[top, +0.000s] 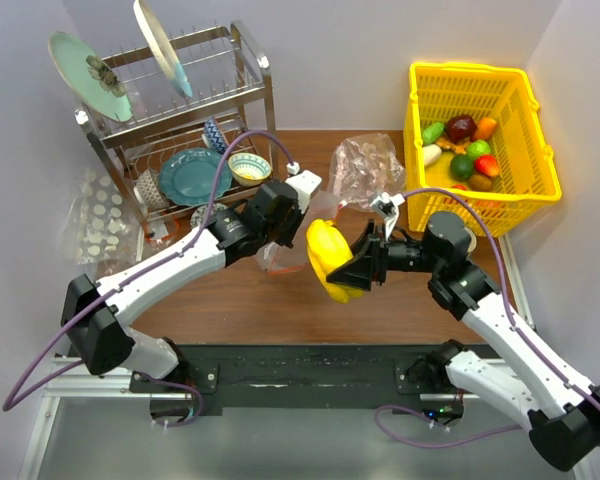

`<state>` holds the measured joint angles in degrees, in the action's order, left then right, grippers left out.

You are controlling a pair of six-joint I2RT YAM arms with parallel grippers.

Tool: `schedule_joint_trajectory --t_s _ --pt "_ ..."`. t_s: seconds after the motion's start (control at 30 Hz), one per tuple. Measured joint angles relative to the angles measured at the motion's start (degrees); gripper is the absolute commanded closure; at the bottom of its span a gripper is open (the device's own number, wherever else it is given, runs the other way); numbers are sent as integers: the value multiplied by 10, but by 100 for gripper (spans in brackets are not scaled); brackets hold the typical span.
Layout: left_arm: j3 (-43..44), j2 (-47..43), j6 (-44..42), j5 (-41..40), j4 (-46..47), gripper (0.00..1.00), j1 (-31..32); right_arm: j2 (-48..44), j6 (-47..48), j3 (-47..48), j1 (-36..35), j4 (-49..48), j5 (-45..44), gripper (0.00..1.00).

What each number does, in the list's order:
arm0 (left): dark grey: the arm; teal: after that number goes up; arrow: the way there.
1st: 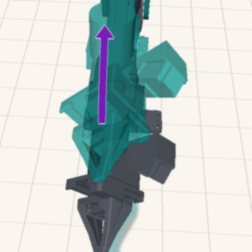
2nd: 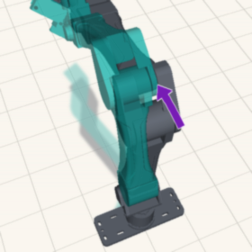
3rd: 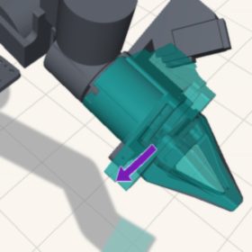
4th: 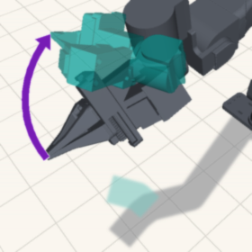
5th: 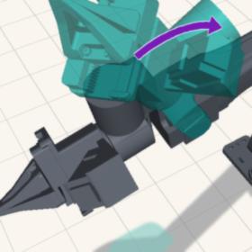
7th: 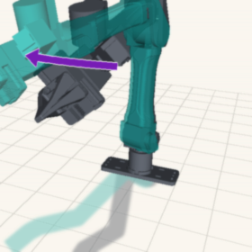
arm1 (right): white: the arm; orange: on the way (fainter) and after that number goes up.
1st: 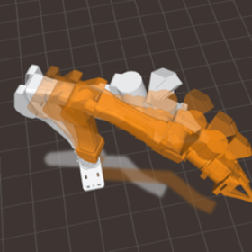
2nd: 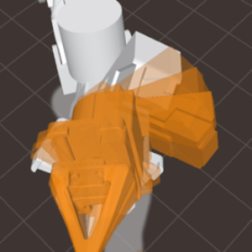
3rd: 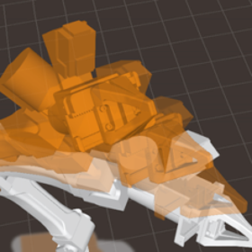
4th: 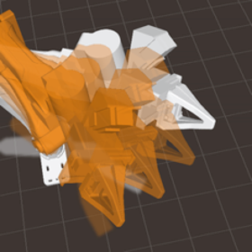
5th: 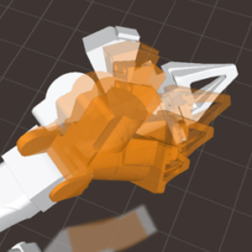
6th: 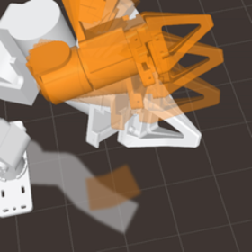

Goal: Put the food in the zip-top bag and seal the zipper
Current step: Place the fake fruit in the zipper food storage bag.

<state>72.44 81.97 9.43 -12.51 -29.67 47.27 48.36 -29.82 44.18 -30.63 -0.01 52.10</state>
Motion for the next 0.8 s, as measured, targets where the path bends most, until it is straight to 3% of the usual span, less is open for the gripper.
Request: schedule_joint_trajectory --t_s 0.5,0.8 --pt "64 0 19 59 -35 100 0 64 -2 -52 -1 -68 28 60" --pt "6 -43 45 59 4 100 0 89 -37 -64 -1 -62 -75 64"
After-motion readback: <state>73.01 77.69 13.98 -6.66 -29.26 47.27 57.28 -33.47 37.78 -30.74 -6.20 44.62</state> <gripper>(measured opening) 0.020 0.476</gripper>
